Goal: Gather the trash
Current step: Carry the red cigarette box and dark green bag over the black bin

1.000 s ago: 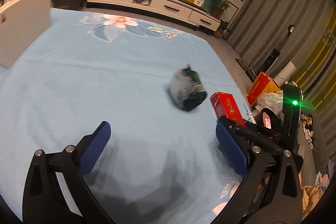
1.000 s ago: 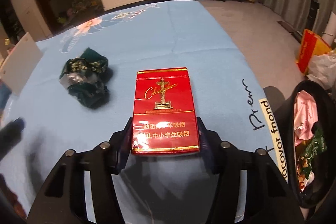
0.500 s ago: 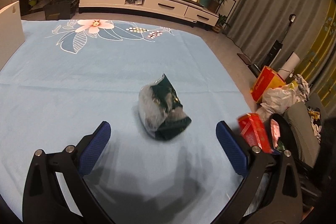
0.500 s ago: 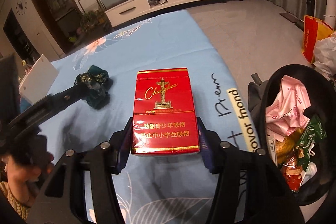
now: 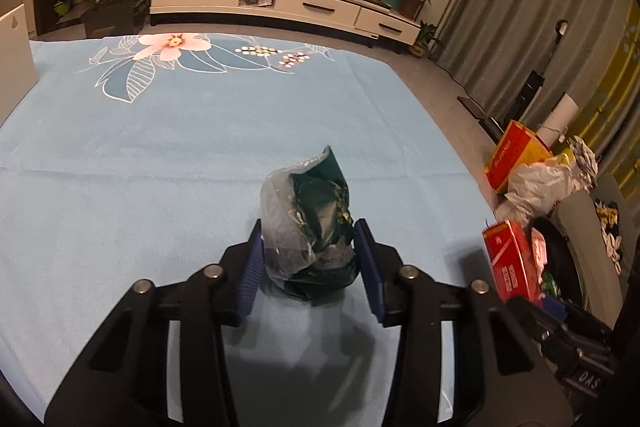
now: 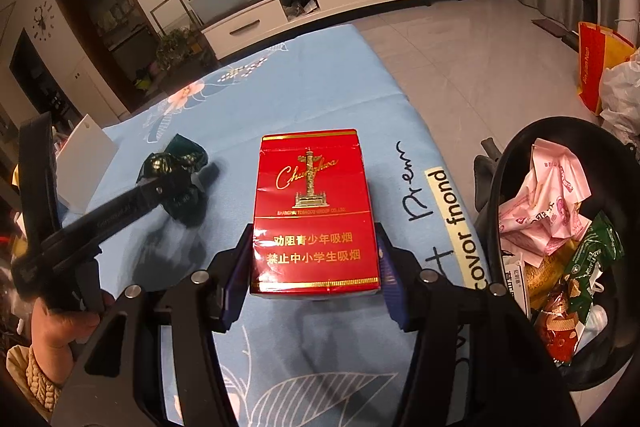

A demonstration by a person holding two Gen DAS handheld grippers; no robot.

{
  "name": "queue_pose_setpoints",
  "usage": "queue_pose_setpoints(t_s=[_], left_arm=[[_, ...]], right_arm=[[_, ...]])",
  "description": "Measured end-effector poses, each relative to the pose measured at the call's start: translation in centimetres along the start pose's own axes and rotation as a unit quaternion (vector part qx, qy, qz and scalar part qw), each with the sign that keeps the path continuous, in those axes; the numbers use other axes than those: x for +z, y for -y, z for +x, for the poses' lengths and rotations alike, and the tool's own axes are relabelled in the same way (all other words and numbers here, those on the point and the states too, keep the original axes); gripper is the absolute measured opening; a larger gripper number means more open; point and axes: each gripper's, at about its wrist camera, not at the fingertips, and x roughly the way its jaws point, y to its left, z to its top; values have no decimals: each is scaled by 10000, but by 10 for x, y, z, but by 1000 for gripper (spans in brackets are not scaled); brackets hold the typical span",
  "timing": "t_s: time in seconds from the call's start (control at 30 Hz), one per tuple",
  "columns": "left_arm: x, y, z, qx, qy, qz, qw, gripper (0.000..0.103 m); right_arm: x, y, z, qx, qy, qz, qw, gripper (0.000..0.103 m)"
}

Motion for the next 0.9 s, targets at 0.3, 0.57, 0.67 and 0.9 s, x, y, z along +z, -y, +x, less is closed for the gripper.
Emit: queue_pose_setpoints(t_s=[0.3, 0.57, 0.67, 0.9], left_arm=[[-18, 16, -35, -29, 122, 204, 9997, 43], [-38, 27, -74, -44, 147, 277, 9995, 43], [-49, 31, -88, -14, 161, 315, 9994, 43], [-80, 38, -124, 84, 186, 398, 9990, 43]], right_arm=[[-8, -9, -17, -12, 45, -171, 9998, 56], [-26, -14, -43, -44, 116, -365, 9993, 56], [-33, -16, -55, -45, 171, -465, 9988, 56], [-48, -20, -83, 5, 252, -639, 9976, 56]])
